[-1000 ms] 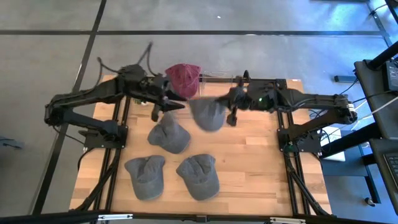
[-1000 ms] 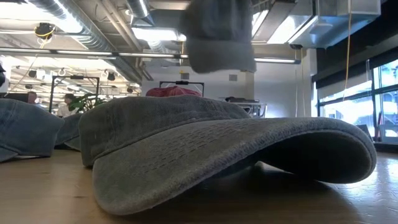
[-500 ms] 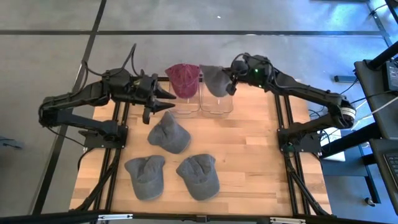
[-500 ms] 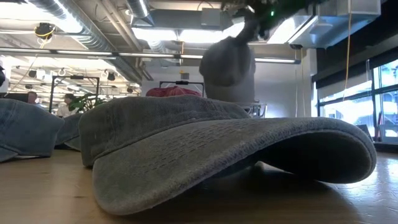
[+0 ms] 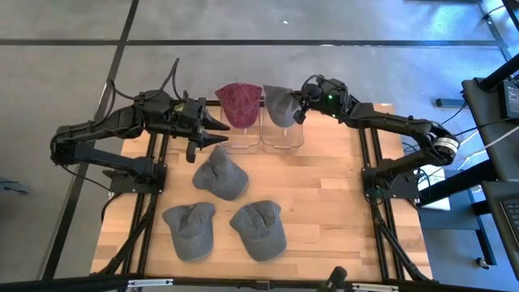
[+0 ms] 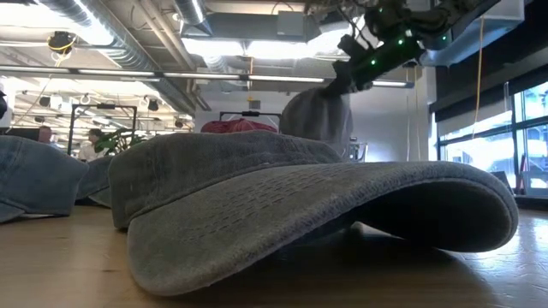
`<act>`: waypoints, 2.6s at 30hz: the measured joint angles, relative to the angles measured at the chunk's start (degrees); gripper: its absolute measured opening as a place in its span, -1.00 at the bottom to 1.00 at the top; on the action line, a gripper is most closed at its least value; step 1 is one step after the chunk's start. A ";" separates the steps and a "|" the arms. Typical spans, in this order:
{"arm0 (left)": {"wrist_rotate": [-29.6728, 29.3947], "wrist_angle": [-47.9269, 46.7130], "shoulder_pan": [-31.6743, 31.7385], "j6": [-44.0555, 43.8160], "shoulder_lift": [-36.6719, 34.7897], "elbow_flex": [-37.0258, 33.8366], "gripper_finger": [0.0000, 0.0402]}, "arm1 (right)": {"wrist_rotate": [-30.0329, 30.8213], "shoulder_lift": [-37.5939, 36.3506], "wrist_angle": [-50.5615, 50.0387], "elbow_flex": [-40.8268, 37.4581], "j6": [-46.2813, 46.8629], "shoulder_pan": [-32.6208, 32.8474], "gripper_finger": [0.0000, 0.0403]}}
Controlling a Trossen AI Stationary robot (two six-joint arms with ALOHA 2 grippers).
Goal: Pick & Place hat
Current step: Put the gray cap into the right transparent bin
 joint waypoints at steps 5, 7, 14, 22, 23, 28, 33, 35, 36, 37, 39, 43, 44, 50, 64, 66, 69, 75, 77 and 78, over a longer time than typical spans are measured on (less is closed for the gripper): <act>0.07 -1.40 0.00 -0.06 0.00 0.00 -0.25 | 0.00 3.00 1.63 0.00 -0.14 -0.54 -0.93; 0.05 -2.34 0.00 -0.06 0.11 0.00 -0.25 | 0.00 4.17 2.90 0.00 -0.32 -0.65 -0.93; -1.29 -5.69 0.00 -0.86 0.45 0.00 -0.25 | 0.44 5.96 3.43 0.02 -3.76 -0.63 -0.84; -3.47 -9.03 0.00 -2.61 2.01 0.00 -0.21 | 9.30 5.61 2.76 0.34 -4.44 -0.69 -0.29; -3.31 -9.89 0.00 -2.77 2.31 0.00 -0.20 | 11.14 5.33 2.72 0.78 -4.41 -0.56 -0.23; -2.38 -14.49 -0.03 -7.06 3.82 0.02 -0.18 | 13.79 1.90 1.34 4.42 -3.77 1.89 -0.02; -2.13 -18.03 -1.07 -13.51 6.38 0.00 -0.18 | 6.54 -2.59 -3.76 7.84 -3.00 8.49 0.03; -2.10 -18.22 -2.54 -13.59 8.00 0.00 -0.19 | 4.66 -3.77 -6.69 8.17 -2.65 12.20 0.03; -2.11 -17.96 -3.52 -13.51 9.01 0.00 -0.20 | 4.55 -4.25 -8.03 8.17 -2.00 14.18 0.03; -2.13 -17.61 -4.59 -13.23 10.13 0.00 -0.20 | 4.51 -4.57 -9.68 8.17 -1.05 16.10 0.03; -2.26 -17.13 -6.53 -13.27 12.40 0.00 -0.21 | 4.54 -4.75 -12.69 8.17 0.47 20.19 0.04; -4.26 -17.43 -10.14 -15.03 16.16 0.00 -0.20 | 4.48 -4.57 -19.20 8.17 4.78 28.06 0.04; -5.00 -17.57 -11.03 -16.17 16.79 0.00 -0.20 | 4.46 -4.49 -20.61 8.17 5.62 29.90 0.04; -9.94 -17.53 -17.47 -24.69 18.92 0.00 -0.22 | 4.60 -4.36 -22.56 8.15 11.68 37.93 0.04; -24.05 -18.75 -27.00 -36.10 19.30 0.00 -0.23 | -8.80 15.04 -12.52 8.13 16.92 43.02 0.04; -24.05 -19.41 -27.39 -37.25 19.30 0.00 -0.24 | -10.39 18.50 -10.25 8.13 16.82 43.03 0.04; -24.10 -20.61 -27.80 -39.13 19.30 0.00 -0.23 | -12.23 23.62 -6.86 8.11 17.98 43.02 0.04; -24.32 -21.03 -28.80 -40.34 19.30 0.00 -0.24 | -13.66 31.80 2.12 8.82 21.33 43.24 0.04; -24.30 -21.05 -28.85 -41.31 19.30 0.00 -0.25 | -13.66 34.09 1.75 10.22 21.35 43.24 0.04; -24.30 -21.05 -28.85 -41.71 19.30 0.00 -0.25 | -13.66 35.34 1.82 11.23 21.20 43.24 0.04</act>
